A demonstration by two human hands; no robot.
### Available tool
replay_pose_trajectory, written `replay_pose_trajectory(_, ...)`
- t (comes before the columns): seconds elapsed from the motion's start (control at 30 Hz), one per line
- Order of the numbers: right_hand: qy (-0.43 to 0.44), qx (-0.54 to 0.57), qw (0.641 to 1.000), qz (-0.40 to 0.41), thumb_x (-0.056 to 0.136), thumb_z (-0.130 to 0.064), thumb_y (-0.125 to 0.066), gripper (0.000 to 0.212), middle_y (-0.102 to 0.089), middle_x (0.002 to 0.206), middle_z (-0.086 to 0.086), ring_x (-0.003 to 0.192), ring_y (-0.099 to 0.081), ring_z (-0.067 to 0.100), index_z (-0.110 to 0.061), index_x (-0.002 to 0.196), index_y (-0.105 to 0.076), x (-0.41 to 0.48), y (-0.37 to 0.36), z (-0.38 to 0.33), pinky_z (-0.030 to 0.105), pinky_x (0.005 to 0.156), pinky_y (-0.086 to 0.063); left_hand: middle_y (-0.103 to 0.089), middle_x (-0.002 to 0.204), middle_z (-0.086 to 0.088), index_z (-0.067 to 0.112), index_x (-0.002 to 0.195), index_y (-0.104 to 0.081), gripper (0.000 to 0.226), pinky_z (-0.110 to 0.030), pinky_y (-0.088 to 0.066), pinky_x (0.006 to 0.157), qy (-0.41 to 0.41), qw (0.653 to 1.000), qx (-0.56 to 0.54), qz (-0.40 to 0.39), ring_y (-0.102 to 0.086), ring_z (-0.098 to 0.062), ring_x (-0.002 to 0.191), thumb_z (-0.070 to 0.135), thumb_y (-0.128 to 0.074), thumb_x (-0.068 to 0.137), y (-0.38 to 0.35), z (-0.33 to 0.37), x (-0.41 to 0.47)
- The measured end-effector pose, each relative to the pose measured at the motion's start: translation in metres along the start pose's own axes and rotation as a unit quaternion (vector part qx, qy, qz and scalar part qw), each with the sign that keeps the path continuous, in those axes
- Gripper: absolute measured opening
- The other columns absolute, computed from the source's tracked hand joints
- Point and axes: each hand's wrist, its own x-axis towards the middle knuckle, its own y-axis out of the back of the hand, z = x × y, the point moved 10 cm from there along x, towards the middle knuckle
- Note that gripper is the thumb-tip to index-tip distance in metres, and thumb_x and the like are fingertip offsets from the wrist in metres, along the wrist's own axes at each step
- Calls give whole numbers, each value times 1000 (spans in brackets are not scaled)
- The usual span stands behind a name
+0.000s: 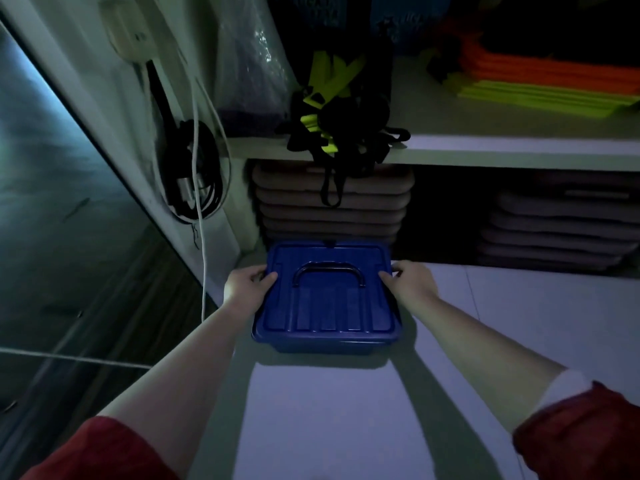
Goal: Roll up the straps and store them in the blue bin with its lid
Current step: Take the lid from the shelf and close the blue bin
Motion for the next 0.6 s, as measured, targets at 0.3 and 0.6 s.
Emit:
replay_pose_trajectory(0.3,-71,92,993,-1,80,-49,-70,49,-61,84,1,76,-59,20,-18,116,-56,-6,-17,27,29,63,-44,-62,126,-5,14,132,-54,55,-32,-50,88,54,998,-12,-43,-61,-24,109,47,-60,88,-10,-27,11)
replay_pose_trajectory(0.6,-123,90,988,-28,73,-52,-75,51,-68,96,9,82,-64,24,-10,101,-63,-4,-27,34,35,71,-56,-74,89,-15,7,75,-69,51,-47,-57,86,132,988,-34,-66,-71,-34,87,57,-77,67,-1,-51,18)
